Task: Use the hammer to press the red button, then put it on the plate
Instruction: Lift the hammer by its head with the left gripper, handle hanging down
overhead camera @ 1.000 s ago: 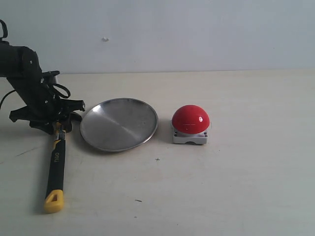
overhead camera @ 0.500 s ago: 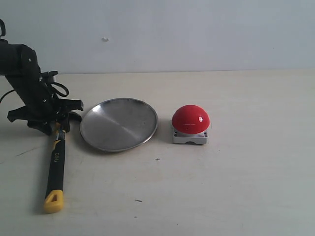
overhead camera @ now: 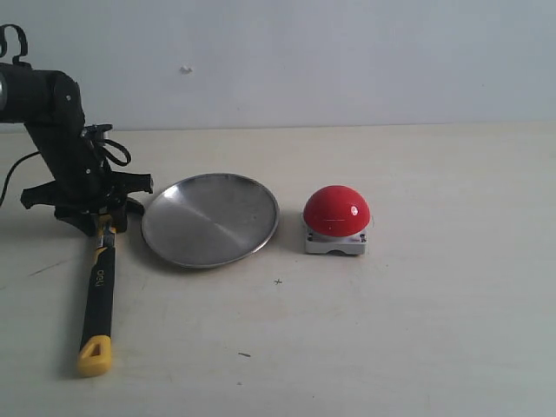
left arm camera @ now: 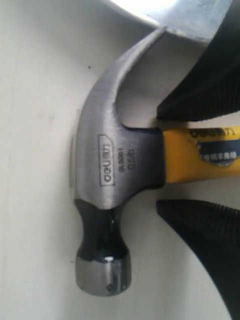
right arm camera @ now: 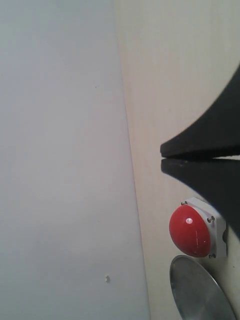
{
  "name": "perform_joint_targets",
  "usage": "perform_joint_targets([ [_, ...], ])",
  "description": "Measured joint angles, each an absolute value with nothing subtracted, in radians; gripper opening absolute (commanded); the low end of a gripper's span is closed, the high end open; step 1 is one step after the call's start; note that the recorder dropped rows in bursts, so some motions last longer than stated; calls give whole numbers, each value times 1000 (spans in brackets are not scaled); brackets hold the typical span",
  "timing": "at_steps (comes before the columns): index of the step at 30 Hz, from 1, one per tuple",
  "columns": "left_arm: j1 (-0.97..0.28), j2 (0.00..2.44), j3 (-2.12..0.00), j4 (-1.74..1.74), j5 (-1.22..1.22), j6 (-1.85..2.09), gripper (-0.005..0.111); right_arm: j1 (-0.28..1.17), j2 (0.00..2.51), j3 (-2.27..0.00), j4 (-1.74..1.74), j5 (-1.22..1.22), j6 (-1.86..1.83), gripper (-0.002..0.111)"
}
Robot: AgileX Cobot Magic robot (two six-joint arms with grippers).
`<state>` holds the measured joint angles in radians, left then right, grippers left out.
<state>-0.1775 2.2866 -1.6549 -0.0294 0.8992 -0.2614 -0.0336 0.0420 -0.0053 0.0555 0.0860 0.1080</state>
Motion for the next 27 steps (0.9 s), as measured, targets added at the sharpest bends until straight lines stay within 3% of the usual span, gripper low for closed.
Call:
perform_joint_targets([
  [5, -178, 2294, -1669, -25, 919, -261, 38, -34, 42, -5, 55, 86, 108, 0],
  [10, -178, 2302, -1684, -10, 946, -264, 0, -34, 42, -5, 55, 86, 108, 0],
  [27, -180, 2255, -1683, -18, 994, -190, 0, -34, 42, -5, 55, 86, 108, 0],
])
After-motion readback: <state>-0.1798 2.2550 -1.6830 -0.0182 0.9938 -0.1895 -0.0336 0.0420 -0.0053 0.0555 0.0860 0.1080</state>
